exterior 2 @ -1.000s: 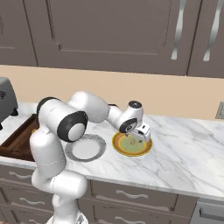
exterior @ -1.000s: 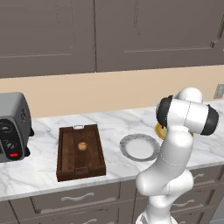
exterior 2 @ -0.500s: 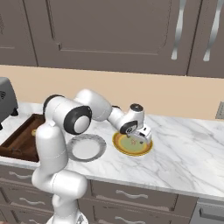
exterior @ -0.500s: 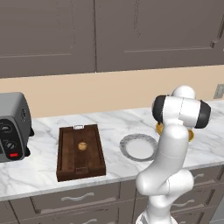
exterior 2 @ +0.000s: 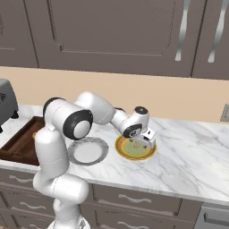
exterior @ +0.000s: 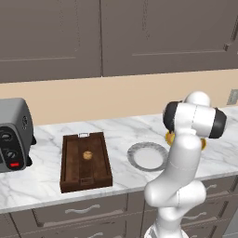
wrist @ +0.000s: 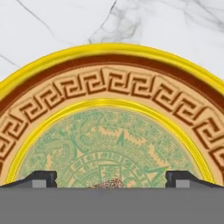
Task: Move the dessert items from the plates to the tray.
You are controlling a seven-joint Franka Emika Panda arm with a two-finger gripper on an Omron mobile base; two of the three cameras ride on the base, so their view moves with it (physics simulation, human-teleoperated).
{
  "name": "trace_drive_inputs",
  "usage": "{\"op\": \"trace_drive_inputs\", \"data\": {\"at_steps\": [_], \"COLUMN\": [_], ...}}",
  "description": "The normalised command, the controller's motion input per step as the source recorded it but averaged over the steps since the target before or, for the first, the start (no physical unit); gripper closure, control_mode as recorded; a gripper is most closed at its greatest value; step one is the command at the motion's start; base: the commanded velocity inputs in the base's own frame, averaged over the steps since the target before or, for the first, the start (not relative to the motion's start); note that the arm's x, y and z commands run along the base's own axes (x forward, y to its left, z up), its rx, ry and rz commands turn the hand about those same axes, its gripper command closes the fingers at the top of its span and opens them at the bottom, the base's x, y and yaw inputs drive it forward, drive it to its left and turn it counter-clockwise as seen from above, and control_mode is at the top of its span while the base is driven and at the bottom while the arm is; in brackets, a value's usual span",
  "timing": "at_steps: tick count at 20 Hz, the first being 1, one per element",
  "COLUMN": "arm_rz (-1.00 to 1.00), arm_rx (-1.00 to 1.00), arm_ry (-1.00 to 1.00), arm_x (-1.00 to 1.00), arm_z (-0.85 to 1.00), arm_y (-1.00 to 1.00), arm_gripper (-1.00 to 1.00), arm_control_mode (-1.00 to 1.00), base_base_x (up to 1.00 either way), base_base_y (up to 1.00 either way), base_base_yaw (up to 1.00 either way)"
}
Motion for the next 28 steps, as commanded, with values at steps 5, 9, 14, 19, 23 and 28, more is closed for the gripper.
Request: {"op": "trace_drive_inputs", "data": {"at_steps": [5,9,14,19,23,28], "arm_rz": [0.01,0.0,0.0,0.0,0.0,0.04], "arm_rx": [0.0,0.0,0.0,0.0,0.0,0.0], "arm_ry": [0.0,0.0,0.0,0.0,-0.05,-0.04], "arm_x": [0.0,0.0,0.0,0.0,0.0,-0.24], "arm_z": [0.0,0.0,0.0,0.08,0.88,0.88], "arm_y": [0.03,0.15,0.0,0.01,0.28,0.71], "arm_gripper": [-1.0,-1.0,1.0,1.0,1.0,1.0], "arm_control_mode": [-1.0,-1.0,-1.0,-1.0,-1.0,-1.0], "base_base_x": [0.0,0.0,0.0,0.0,0.0,0.0], "base_base_y": [0.0,0.0,0.0,0.0,0.0,0.0], "base_base_yaw": [0.0,0.0,0.0,0.0,0.0,0.0]}}
